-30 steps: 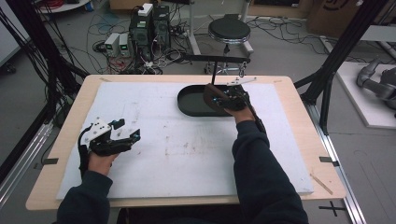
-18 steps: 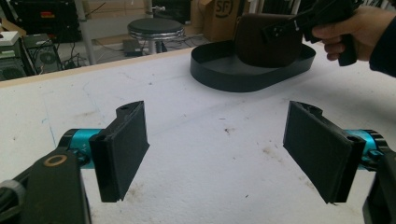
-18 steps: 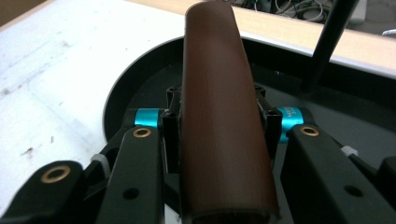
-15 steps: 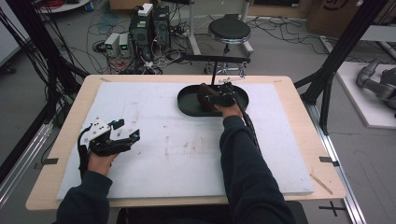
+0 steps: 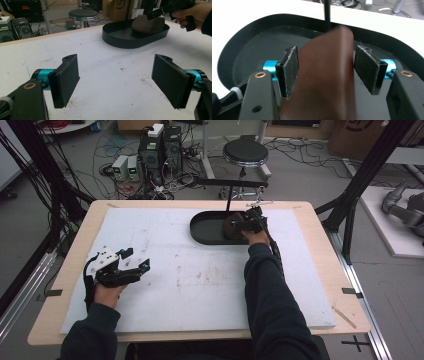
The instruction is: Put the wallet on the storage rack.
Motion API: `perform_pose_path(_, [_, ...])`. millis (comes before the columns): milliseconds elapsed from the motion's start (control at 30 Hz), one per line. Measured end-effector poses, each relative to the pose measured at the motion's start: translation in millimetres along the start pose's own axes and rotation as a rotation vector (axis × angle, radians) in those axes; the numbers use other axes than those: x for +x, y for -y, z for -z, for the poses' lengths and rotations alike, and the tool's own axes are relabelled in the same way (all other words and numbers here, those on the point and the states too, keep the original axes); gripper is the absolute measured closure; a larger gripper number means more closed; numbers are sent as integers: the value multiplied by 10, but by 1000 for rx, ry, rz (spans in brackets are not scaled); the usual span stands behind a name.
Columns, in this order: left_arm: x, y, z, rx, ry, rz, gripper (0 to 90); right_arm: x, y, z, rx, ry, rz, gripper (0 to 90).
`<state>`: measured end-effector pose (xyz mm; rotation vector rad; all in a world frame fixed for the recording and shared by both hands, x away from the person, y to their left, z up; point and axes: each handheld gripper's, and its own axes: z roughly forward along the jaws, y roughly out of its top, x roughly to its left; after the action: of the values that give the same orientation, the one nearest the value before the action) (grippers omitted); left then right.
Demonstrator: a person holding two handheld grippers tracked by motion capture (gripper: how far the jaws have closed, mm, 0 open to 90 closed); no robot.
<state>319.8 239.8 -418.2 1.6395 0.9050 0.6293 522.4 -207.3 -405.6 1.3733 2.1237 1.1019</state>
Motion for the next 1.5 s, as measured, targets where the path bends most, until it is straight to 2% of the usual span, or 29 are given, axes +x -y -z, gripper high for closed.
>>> perform_pose_path(233, [2,-2,3,-1,0,0,217,-112,-27,192,-23,30,4,373])
perform_pose_path(367, [1,0,6,-4,3,2,218,-134,-26,311,-31,8,13,373])
perform_pose_path(433, [5,4,11,-7,4,7,217,-133,-15,462,-33,-17,51,372])
perform_pose_path(500, [5,-2,17,-13,2,10,217,-125,27,585,-79,-19,104,397])
perform_pose_path(533, [5,-2,17,-13,2,10,217,-125,27,585,-79,-19,104,397])
perform_pose_path(567, [1,-4,18,-13,5,8,217,-123,54,643,-92,-25,131,402])
perform_pose_path(667, [-11,-7,7,-12,13,8,217,-151,99,780,-59,-43,138,352])
perform_pose_path(700, [-14,-7,3,-11,14,7,217,-153,155,882,-104,-42,164,352])
perform_pose_path(733, [-16,-8,0,-10,19,9,217,-155,184,926,-111,-44,173,349])
perform_pose_path(800, [-16,-5,-8,-8,10,10,214,-160,232,988,-79,-50,163,289])
perform_pose_path(867, [-2,0,-5,-6,4,14,209,-158,252,1017,-61,-57,155,274])
perform_pose_path(900, [-1,1,-5,-9,2,17,205,-125,328,1090,-77,-52,184,272])
perform_pose_path(933, [5,2,-2,-10,2,17,205,-125,328,1090,-77,-52,184,272])
perform_pose_path(967, [11,3,-3,-11,3,21,199,-85,441,1161,-93,-57,218,264])
perform_pose_path(1000, [17,5,-6,-13,3,21,199,-70,499,1188,-89,-54,227,244])
perform_pose_path(1033, [18,6,-9,-12,-1,25,199,-70,499,1188,-89,-54,227,244])
perform_pose_path(1100, [22,7,-15,-11,-3,26,199,-50,625,1242,-97,-48,231,219])
perform_pose_path(1133, [21,6,-16,-10,-5,25,199,-47,746,1300,-103,-43,236,210])
perform_pose_path(1167, [22,5,-16,-10,-7,25,199,-47,746,1300,-103,-43,236,210])
perform_pose_path(1233, [23,0,-17,-15,-12,26,198,-57,882,1380,-117,-17,245,207])
perform_pose_path(1333, [23,-8,-16,-19,-18,23,199,-49,957,1437,-129,-5,239,206])
perform_pose_path(1367, [21,-9,-15,-20,-18,22,199,-51,1026,1486,-142,4,254,202])
perform_pose_path(1500, [16,-15,-6,-27,-19,17,199,-56,1116,1544,-154,14,242,202])
